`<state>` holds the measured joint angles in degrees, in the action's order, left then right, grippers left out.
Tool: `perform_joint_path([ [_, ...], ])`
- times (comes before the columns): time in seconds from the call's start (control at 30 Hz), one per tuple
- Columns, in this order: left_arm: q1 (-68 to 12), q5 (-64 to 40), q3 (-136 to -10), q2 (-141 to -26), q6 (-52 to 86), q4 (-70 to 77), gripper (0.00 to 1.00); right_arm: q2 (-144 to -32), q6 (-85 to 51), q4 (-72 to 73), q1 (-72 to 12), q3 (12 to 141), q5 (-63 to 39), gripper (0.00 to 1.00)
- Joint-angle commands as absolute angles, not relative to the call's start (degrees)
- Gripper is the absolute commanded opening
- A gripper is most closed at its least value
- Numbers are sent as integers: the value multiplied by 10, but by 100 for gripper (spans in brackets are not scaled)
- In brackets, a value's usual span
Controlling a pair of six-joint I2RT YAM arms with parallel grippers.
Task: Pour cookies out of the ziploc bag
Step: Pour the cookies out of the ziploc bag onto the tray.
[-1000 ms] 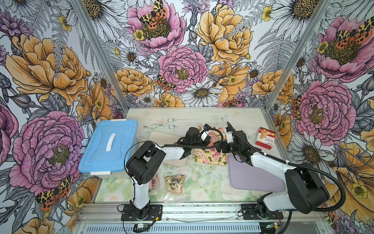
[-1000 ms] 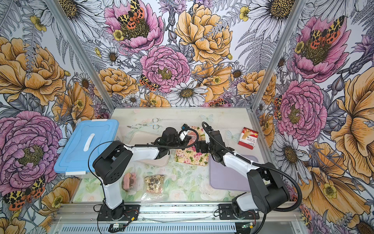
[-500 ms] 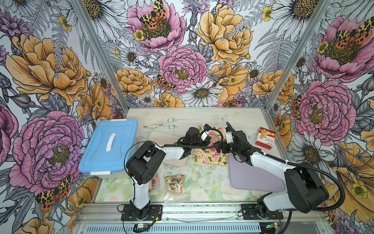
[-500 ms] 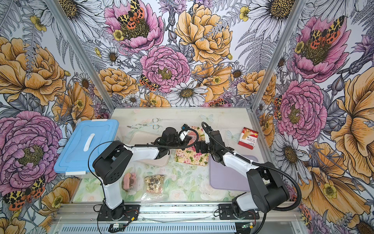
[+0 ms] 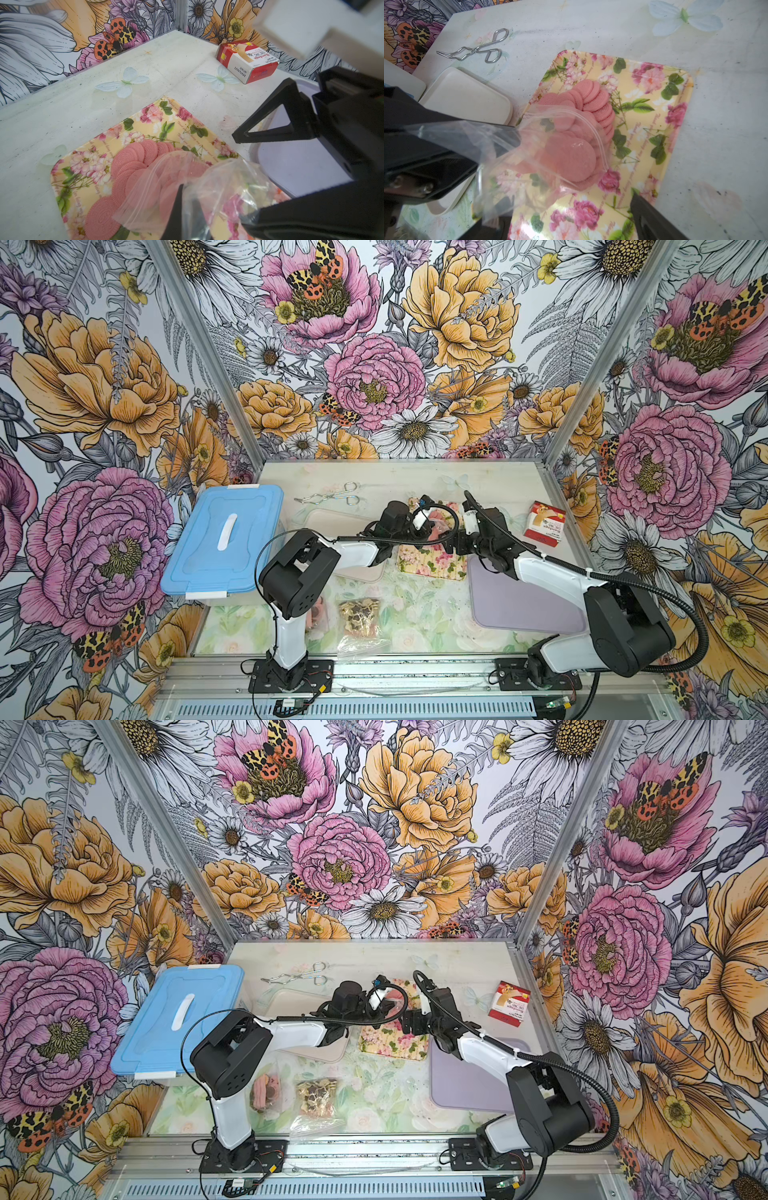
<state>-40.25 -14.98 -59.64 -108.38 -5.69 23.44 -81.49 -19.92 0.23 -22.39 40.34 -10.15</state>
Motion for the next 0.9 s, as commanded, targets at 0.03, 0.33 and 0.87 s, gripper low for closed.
perform_joint_path([
  [0.03,-398,-172,-597,-1055,-53,255,0,-810,-191,-1,-220,424,-95,92],
  [0.33,-401,-184,-600,-1054,-44,255,0,-810,-191,-3,-220,425,-93,92],
  [0.87,-400,-194,-599,-1057,-48,256,0,-811,-190,-3,-220,426,-93,92],
])
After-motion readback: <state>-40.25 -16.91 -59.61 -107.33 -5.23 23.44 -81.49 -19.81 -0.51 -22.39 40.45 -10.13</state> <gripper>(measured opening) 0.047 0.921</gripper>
